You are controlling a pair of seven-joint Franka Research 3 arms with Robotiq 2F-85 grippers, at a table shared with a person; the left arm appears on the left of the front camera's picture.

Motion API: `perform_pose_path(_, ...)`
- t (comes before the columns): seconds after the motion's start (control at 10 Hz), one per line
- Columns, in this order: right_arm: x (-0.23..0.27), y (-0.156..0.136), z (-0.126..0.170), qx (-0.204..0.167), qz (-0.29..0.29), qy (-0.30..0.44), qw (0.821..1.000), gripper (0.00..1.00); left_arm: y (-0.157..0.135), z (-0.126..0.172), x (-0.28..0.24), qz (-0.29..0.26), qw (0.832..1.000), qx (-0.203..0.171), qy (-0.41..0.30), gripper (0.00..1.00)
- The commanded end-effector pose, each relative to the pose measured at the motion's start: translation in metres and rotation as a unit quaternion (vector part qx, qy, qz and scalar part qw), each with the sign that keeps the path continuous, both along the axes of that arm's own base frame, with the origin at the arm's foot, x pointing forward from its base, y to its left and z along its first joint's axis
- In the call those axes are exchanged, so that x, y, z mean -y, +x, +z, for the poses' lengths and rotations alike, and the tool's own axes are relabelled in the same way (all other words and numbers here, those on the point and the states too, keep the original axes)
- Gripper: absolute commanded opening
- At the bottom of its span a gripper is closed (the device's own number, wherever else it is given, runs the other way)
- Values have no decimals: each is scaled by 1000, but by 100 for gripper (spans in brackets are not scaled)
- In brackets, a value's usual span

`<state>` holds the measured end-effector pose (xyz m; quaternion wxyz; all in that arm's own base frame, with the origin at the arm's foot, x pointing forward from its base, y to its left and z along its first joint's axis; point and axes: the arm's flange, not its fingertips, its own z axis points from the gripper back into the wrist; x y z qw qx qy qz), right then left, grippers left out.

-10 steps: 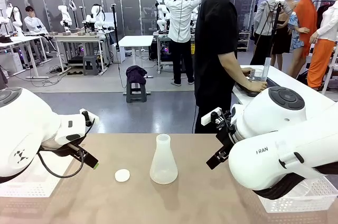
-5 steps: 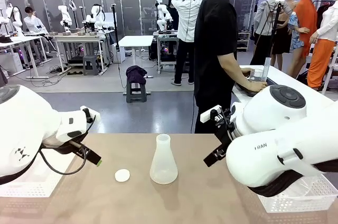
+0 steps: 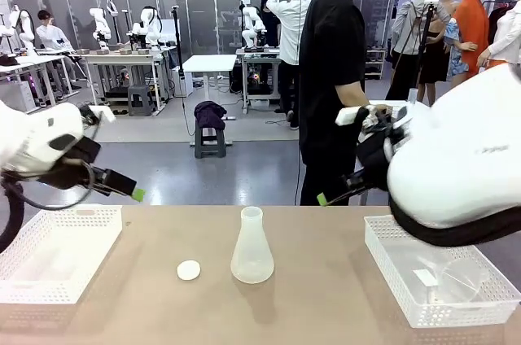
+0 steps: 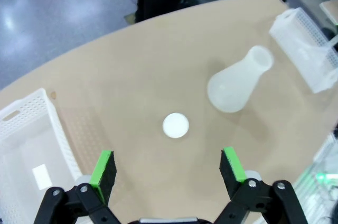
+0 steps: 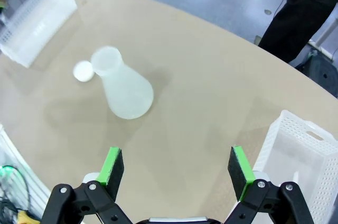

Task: Prepare the solutions needed for the experiment.
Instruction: Pick up the Plastic Funnel and insert it into the Big flask.

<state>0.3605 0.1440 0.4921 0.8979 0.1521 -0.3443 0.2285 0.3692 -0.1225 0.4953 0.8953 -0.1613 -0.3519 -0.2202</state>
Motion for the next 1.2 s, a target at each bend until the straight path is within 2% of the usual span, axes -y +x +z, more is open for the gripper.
perform_pose_path(0.0,22,-31,1,-57,-11,83,995,100,-25,-8,-20,-24,998,-32,-48,100)
perform_pose_path(0.2,30,-32,13,-88,-4,152,985,100,-25,4,-27,-32,986,-88,-137,100)
perform_pose_path(0.4,27,-30,13,-90,-4,146,985,100,-20,6,-29,-2,989,-66,-136,100)
perform_pose_path(0.5,26,-26,8,-41,-6,83,996,100,-19,7,-29,-19,992,-38,-123,100)
perform_pose_path(0.6,29,-19,1,19,-1,7,1000,100,-17,16,-27,-10,987,-80,-139,100)
perform_pose_path(0.7,26,-23,26,-84,-7,136,987,100,-17,16,-27,-10,987,-80,-139,100)
perform_pose_path(0.8,26,-23,26,-84,-7,136,987,100,-17,16,-27,-10,987,-80,-139,100)
perform_pose_path(0.9,26,-16,19,-53,0,84,995,100,-17,16,-27,-10,987,-80,-139,100)
perform_pose_path(1.0,13,-19,12,-73,25,81,994,100,-18,16,-28,-4,988,-75,-138,100)
perform_pose_path(1.1,7,-24,8,-99,22,119,988,100,-21,14,-26,11,977,-113,-181,100)
